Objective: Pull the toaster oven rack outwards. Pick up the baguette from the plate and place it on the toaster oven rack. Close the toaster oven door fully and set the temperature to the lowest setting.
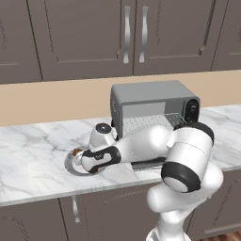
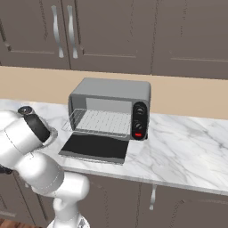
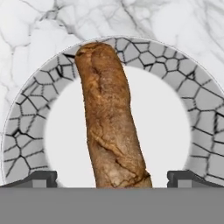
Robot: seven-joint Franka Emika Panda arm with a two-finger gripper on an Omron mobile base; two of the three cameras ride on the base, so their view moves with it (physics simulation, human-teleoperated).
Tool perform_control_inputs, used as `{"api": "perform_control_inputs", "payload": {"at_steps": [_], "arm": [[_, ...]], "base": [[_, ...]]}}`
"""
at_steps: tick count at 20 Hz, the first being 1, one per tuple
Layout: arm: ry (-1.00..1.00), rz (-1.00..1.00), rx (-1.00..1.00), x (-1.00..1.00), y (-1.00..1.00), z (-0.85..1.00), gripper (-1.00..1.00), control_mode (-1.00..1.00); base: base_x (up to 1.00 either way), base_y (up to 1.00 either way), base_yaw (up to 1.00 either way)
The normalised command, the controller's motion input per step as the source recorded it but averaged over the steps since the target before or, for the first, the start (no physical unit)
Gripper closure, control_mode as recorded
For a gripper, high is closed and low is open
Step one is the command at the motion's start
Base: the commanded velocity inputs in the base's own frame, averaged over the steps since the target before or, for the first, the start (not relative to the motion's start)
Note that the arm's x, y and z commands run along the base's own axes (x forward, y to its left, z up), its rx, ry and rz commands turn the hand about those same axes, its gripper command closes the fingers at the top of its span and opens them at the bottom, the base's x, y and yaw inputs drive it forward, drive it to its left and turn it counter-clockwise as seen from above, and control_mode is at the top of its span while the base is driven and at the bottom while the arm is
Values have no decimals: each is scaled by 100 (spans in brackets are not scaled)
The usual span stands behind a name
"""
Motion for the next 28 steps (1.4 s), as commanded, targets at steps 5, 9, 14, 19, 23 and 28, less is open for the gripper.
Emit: {"api": "perform_control_inputs", "payload": {"at_steps": [5, 9, 14, 19, 23, 28], "arm": [[0, 0, -1, 16, 3, -17, -100, -100], [0, 0, -4, 5, 15, -28, -100, -100], [0, 0, -5, 6, 23, -33, 100, -100], [5, 0, -2, 0, 15, -8, 100, -100], [2, 0, -2, -2, 11, 0, 100, -100], [0, 0, -1, -7, 2, 2, 100, -100]], "base": [[0, 0, 0], [0, 0, 0], [0, 0, 0], [0, 0, 0], [0, 0, 0], [0, 0, 0]]}}
